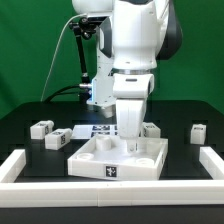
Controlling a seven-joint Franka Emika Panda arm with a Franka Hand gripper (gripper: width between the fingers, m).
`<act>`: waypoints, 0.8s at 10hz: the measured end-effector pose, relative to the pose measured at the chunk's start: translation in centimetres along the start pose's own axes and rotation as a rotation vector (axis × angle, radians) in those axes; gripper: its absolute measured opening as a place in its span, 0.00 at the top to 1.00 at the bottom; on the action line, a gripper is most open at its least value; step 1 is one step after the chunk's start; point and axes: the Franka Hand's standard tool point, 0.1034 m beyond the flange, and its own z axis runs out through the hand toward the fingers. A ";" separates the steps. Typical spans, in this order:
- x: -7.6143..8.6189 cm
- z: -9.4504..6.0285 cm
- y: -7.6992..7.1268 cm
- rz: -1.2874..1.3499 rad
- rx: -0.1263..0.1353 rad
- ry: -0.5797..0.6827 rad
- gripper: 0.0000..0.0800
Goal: Assemble one leg
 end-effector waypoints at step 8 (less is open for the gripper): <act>0.0 0.0 0.0 -0.001 0.000 0.000 0.93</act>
Offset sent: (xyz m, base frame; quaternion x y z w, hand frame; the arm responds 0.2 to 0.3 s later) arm 0.0000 0.0000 0.0000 0.0000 0.0000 0.0000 1.0000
